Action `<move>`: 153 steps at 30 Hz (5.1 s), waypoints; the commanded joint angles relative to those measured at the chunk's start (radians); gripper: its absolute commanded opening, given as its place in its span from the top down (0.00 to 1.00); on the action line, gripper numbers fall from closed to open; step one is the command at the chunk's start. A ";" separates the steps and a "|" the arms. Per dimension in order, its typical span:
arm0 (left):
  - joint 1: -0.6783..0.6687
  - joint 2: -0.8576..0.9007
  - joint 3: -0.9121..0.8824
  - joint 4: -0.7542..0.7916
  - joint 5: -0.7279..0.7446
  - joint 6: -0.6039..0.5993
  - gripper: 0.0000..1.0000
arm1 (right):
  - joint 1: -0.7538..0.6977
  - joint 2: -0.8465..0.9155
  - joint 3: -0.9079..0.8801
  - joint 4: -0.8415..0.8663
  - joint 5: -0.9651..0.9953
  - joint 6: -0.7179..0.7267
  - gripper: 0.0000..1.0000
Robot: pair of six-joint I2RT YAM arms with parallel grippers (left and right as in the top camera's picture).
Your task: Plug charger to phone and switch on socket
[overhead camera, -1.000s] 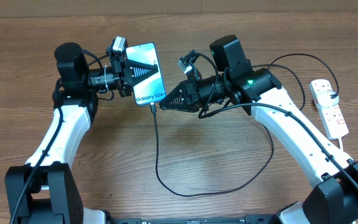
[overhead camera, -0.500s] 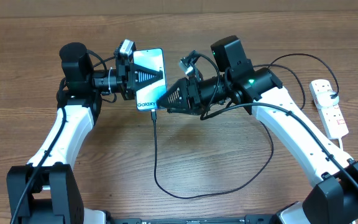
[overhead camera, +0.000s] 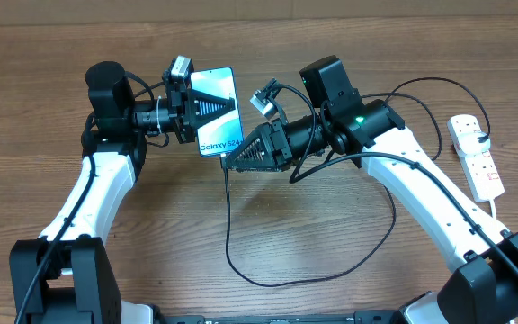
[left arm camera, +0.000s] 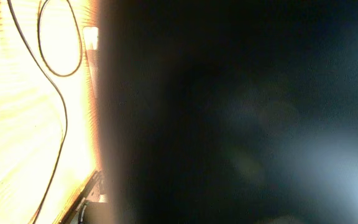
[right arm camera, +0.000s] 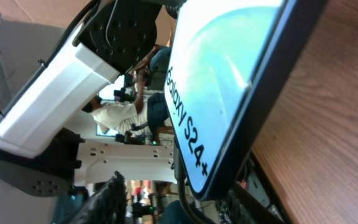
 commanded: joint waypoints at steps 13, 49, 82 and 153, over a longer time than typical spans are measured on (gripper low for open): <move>-0.001 -0.040 0.012 0.005 -0.035 -0.049 0.96 | 0.018 0.002 0.004 0.083 0.059 0.061 0.63; -0.001 -0.040 0.012 0.005 0.032 0.015 0.96 | 0.061 0.002 0.004 0.129 0.163 0.142 0.96; -0.053 -0.040 0.011 0.005 0.116 0.075 0.96 | 0.026 0.002 0.004 0.261 0.223 0.231 0.96; 0.014 -0.039 0.011 0.005 0.041 0.025 0.96 | 0.081 0.002 0.004 0.217 0.222 0.152 0.96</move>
